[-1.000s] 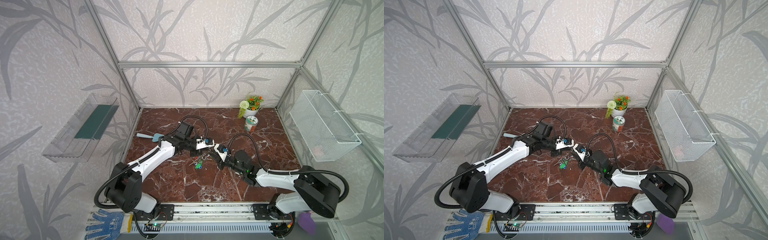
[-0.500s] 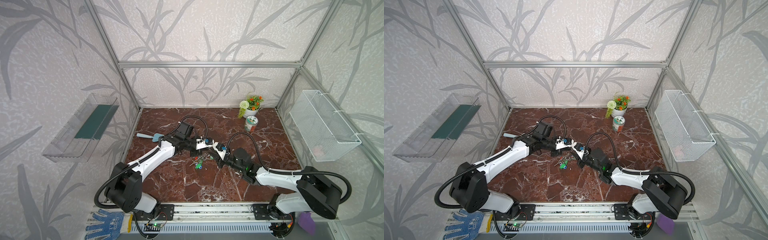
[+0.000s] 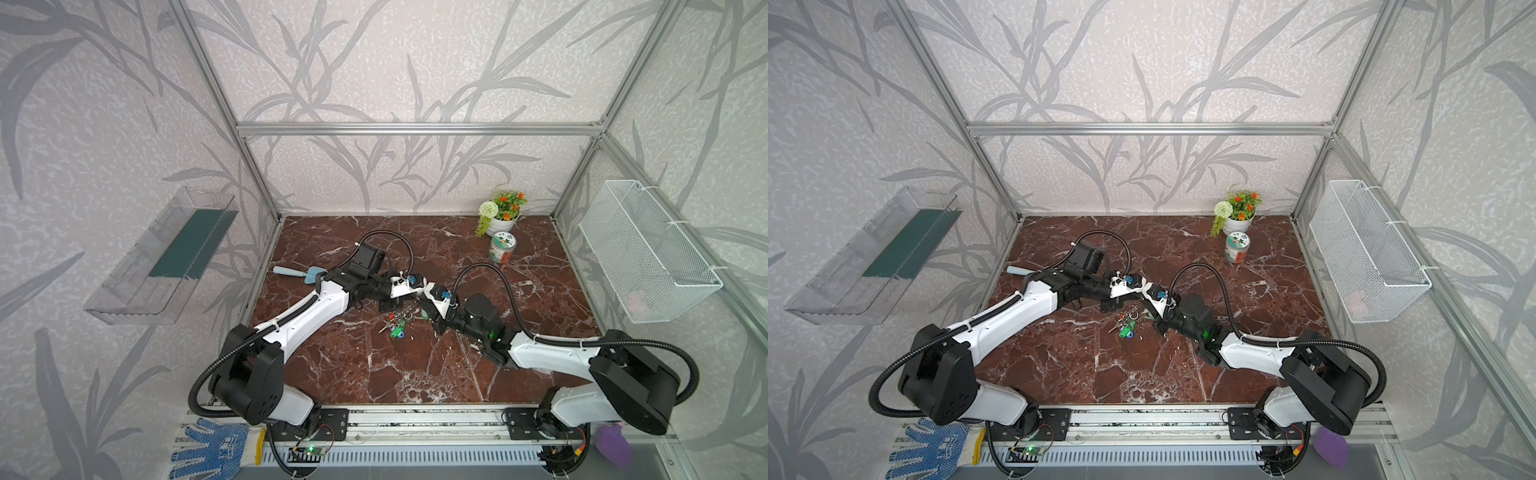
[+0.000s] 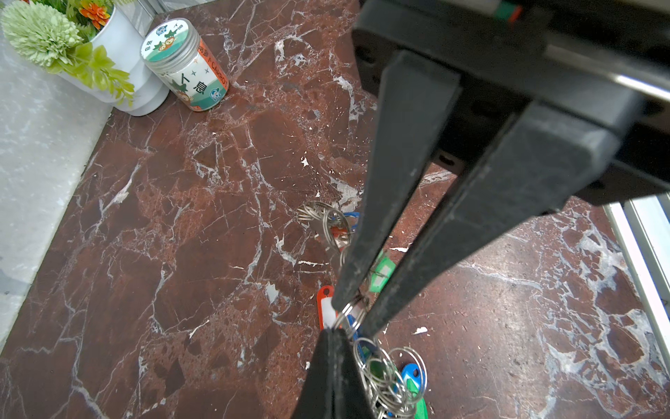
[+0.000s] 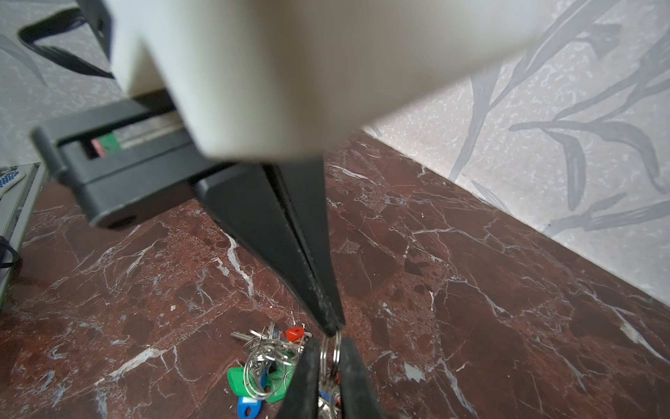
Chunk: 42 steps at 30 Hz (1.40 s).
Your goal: Put the keys on the keyring
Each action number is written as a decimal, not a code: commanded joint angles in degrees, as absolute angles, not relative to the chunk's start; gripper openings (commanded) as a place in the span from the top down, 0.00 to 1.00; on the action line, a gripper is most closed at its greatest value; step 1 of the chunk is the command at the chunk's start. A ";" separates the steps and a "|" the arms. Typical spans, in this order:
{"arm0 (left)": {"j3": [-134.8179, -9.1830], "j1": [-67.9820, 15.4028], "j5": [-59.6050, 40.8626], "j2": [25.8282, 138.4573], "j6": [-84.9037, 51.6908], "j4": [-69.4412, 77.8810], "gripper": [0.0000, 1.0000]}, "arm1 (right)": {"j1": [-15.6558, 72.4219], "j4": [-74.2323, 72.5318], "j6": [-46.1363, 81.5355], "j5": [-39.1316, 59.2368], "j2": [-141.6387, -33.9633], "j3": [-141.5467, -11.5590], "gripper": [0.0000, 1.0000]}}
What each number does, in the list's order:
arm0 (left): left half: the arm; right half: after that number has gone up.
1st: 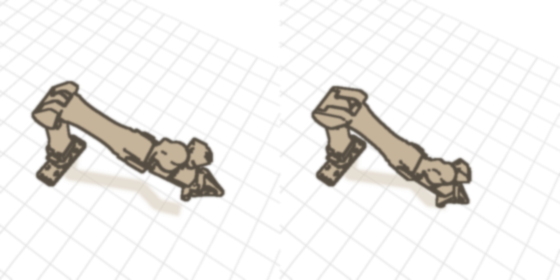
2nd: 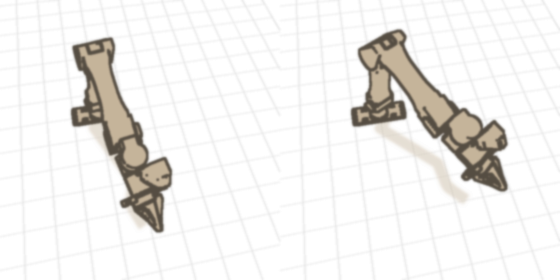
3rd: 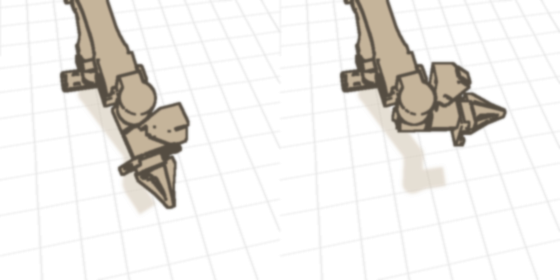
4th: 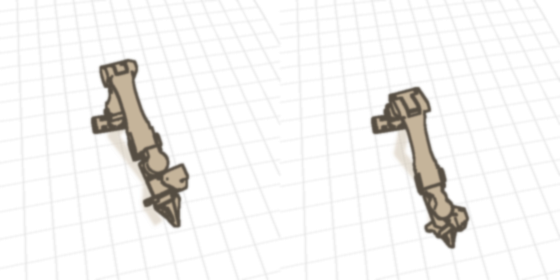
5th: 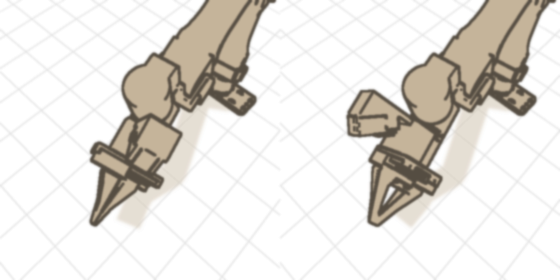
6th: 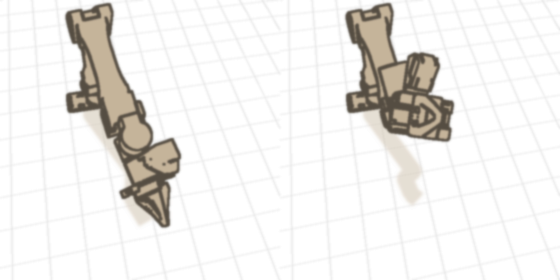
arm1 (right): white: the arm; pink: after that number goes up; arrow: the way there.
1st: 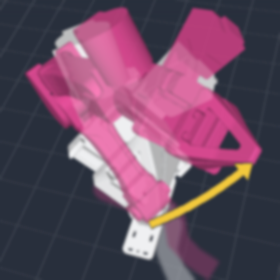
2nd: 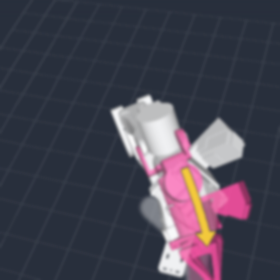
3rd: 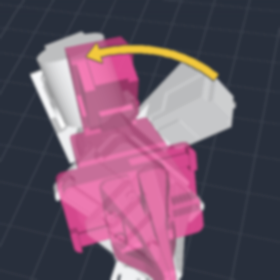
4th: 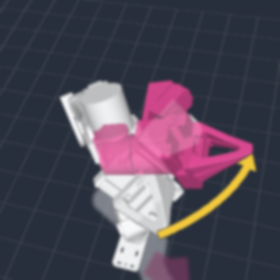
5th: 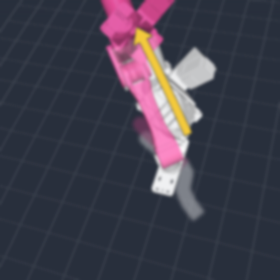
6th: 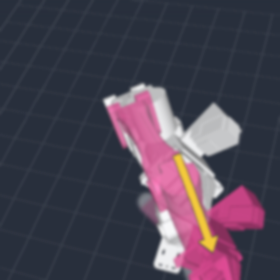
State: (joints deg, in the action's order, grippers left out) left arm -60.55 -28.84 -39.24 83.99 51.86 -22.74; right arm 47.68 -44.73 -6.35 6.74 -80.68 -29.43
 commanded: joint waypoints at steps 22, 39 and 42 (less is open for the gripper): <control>-61.87 -28.83 -42.43 82.87 50.12 -21.81 1.00 | 47.68 -40.89 -5.60 6.37 -81.21 -30.74 1.00; -45.81 -27.91 -30.01 67.72 -4.81 8.64 0.53 | 45.82 -45.75 0.90 6.89 -81.90 -30.41 1.00; -39.69 -27.89 -26.36 65.45 -16.58 16.10 0.56 | 45.02 -45.53 2.64 8.55 -81.92 -30.76 1.00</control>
State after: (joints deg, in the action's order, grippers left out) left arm -43.94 -28.25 -32.25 67.13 1.89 4.21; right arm 45.76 -43.03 0.03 6.72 -81.80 -29.95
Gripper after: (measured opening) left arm 0.446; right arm 0.050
